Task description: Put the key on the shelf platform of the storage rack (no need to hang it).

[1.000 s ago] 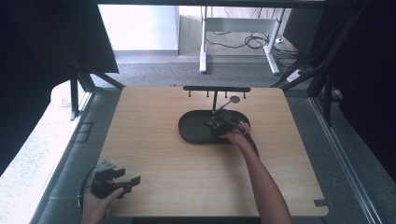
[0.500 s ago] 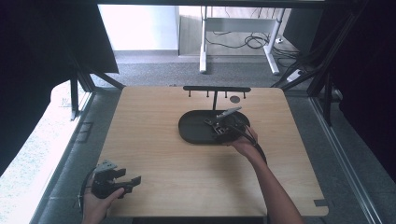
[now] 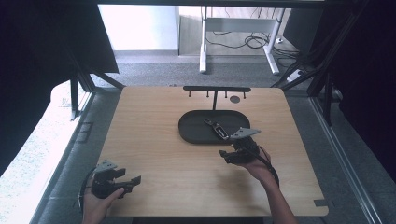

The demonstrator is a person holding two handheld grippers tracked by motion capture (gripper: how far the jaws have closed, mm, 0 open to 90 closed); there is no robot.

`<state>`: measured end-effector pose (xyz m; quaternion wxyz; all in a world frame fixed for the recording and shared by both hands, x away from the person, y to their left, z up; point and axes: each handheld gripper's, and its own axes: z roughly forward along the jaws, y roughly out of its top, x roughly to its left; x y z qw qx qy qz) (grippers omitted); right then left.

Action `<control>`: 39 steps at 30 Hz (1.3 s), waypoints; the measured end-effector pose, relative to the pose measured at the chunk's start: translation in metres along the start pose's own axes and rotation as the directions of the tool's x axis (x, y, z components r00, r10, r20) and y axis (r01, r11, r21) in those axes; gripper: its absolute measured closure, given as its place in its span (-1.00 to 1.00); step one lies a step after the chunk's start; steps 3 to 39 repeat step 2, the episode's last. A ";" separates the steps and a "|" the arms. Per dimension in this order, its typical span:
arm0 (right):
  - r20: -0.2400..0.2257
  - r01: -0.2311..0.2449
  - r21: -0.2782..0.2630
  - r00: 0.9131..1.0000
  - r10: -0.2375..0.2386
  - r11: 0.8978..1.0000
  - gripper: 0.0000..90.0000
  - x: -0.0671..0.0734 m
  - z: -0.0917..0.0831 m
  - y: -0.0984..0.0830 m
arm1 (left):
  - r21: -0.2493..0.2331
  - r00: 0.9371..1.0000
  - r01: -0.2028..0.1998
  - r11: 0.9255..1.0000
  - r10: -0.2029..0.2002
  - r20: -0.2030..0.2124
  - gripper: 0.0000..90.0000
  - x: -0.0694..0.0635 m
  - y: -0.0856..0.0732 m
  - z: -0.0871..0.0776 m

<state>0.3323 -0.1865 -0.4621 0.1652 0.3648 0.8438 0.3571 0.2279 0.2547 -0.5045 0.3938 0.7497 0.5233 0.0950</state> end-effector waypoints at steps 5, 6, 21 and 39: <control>-0.001 -0.008 -0.007 1.000 0.008 1.000 -0.26 0.000 -0.002 -0.002 | 0.000 1.000 0.001 1.000 -0.001 0.000 -0.50 0.000 0.000 0.000; -0.001 -0.008 -0.007 1.000 0.008 1.000 -0.26 0.000 -0.002 -0.002 | 0.000 1.000 0.001 1.000 -0.001 0.000 -0.50 0.000 0.000 0.000; -0.001 -0.008 -0.007 1.000 0.008 1.000 -0.26 0.000 -0.002 -0.002 | 0.000 1.000 0.001 1.000 -0.001 0.000 -0.50 0.000 0.000 0.000; -0.001 -0.008 -0.007 1.000 0.008 1.000 -0.26 0.000 -0.002 -0.002 | 0.000 1.000 0.001 1.000 -0.001 0.000 -0.50 0.000 0.000 0.000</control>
